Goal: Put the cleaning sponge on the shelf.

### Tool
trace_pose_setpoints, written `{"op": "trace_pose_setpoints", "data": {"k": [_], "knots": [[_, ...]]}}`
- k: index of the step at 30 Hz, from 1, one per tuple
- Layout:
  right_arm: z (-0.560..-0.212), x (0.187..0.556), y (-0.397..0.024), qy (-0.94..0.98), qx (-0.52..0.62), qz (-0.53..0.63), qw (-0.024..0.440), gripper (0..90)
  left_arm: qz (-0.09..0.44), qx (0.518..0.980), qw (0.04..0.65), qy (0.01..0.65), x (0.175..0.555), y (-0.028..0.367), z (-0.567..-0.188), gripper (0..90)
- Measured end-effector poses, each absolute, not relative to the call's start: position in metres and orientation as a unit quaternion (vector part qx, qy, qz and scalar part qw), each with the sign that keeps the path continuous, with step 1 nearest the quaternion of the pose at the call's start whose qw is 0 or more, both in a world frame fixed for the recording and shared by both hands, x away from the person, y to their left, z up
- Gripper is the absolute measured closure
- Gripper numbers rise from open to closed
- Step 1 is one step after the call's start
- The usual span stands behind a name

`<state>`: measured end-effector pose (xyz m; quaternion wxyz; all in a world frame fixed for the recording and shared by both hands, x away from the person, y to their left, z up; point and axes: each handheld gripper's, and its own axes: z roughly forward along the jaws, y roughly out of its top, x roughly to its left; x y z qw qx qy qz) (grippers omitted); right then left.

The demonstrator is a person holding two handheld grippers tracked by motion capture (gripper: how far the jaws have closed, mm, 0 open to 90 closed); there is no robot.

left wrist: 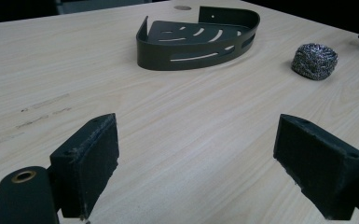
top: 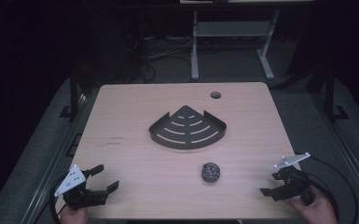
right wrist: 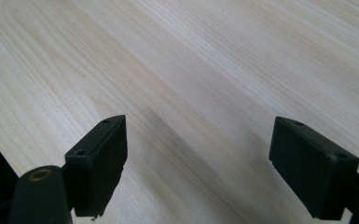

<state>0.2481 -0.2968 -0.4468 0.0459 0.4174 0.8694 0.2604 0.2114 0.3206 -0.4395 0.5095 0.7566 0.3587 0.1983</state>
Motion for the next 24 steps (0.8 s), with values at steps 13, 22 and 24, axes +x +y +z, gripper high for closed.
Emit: {"op": "trace_pose_setpoints", "data": {"k": [13,22,24], "knots": [[-0.444,0.250,-0.280,0.884,0.393,0.251,0.041,18.6,0.198,0.759,0.508,0.356,0.211,0.320,-0.440,13.3],[-0.442,0.254,-0.266,0.892,0.377,0.245,0.041,18.6,0.202,0.758,0.509,0.356,0.210,0.321,-0.439,13.3],[-0.442,0.254,-0.265,0.893,0.375,0.244,0.039,18.6,0.201,0.758,0.509,0.356,0.210,0.321,-0.439,13.3]]}}
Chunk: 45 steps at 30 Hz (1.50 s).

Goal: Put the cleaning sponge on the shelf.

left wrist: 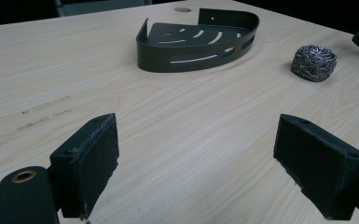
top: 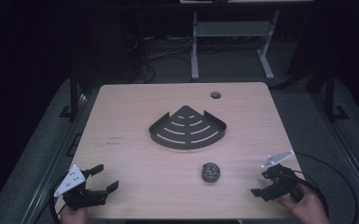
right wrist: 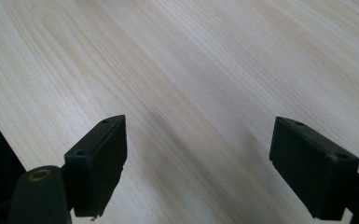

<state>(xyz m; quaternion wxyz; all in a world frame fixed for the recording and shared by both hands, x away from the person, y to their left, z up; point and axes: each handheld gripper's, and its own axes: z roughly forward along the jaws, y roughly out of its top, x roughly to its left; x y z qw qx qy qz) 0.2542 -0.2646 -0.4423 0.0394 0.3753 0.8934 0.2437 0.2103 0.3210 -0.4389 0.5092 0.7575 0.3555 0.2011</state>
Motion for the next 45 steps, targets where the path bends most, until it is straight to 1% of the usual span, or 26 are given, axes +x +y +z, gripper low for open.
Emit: {"op": "trace_pose_setpoints", "data": {"k": [11,20,45], "knots": [[-0.439,0.256,-0.255,0.901,0.360,0.238,0.040,18.7,0.201,0.758,0.509,0.355,0.210,0.321,-0.439,13.3],[-0.441,0.262,-0.243,0.909,0.345,0.232,0.025,18.5,0.201,0.759,0.508,0.354,0.211,0.321,-0.439,13.3],[-0.434,0.273,-0.213,0.925,0.308,0.223,0.019,17.9,0.201,0.758,0.507,0.357,0.212,0.322,-0.440,13.3]]}}
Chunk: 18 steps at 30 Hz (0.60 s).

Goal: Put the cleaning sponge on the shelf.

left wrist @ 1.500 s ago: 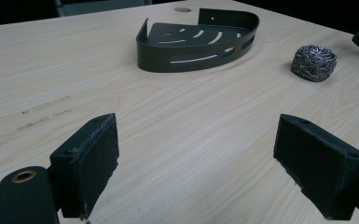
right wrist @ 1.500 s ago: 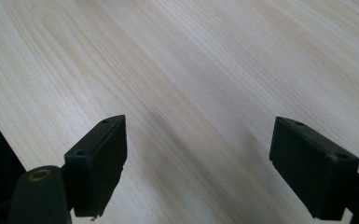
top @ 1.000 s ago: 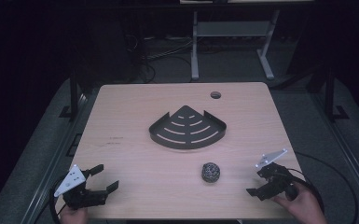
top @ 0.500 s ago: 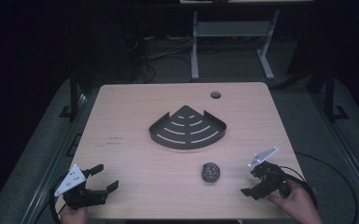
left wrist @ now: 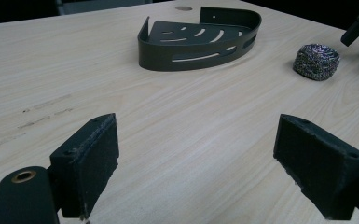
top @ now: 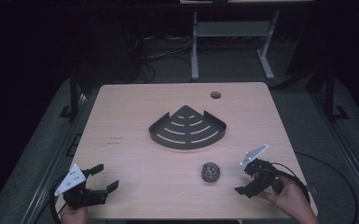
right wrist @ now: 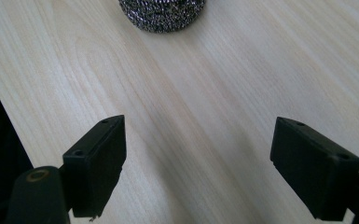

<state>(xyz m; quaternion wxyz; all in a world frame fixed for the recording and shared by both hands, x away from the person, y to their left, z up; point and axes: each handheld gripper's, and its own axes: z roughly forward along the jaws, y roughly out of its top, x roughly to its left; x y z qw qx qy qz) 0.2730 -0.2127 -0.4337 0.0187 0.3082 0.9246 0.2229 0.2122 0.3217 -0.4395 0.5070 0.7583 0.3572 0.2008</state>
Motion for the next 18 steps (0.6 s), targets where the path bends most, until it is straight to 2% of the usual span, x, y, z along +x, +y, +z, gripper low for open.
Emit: {"op": "trace_pose_setpoints", "data": {"k": [18], "knots": [[-0.428,0.284,-0.189,0.935,0.282,0.213,0.018,16.3,0.201,0.755,0.509,0.360,0.212,0.323,-0.439,13.3]]}}
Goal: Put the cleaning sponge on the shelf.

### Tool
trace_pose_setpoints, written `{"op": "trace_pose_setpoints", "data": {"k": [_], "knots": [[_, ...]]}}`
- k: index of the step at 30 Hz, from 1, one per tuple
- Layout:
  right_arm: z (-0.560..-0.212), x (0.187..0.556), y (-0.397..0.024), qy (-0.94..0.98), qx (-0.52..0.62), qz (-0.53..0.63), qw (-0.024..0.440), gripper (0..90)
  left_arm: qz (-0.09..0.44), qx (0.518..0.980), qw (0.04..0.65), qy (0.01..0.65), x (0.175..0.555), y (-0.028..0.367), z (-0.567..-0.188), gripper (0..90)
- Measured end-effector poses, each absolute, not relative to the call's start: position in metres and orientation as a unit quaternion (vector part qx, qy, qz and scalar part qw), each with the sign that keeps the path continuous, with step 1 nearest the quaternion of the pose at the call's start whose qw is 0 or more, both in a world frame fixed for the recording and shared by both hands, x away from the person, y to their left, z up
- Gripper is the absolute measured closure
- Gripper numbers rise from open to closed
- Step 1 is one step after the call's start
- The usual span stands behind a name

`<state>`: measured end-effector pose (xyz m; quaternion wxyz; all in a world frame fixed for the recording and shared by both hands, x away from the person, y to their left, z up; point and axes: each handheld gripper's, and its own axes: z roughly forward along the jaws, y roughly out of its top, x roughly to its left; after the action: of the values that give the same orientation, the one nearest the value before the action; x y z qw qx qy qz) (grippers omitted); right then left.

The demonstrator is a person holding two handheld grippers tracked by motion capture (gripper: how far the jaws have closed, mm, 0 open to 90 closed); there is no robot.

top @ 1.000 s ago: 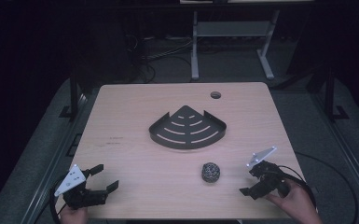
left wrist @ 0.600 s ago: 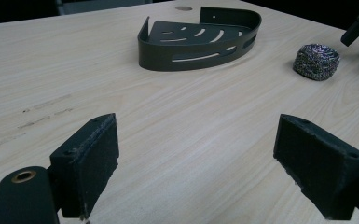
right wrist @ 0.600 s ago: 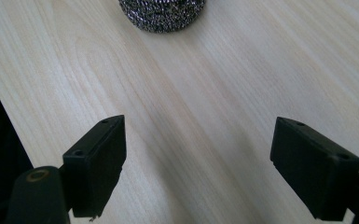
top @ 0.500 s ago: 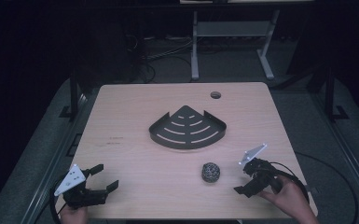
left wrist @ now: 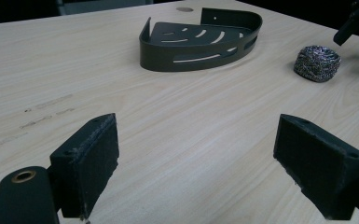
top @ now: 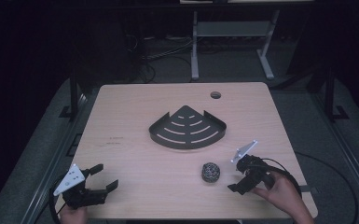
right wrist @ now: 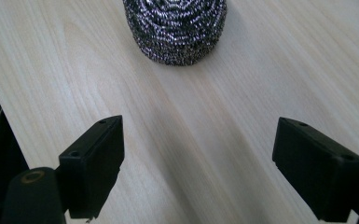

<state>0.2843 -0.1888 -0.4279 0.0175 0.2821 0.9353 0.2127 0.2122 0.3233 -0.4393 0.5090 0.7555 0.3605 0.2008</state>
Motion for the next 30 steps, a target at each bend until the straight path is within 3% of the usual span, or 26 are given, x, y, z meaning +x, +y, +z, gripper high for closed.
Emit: {"op": "trace_pose_setpoints", "data": {"k": [30], "knots": [[-0.427,0.303,-0.152,0.948,0.251,0.195,0.007,15.1,0.200,0.754,0.511,0.360,0.212,0.324,-0.439,13.3]]}}
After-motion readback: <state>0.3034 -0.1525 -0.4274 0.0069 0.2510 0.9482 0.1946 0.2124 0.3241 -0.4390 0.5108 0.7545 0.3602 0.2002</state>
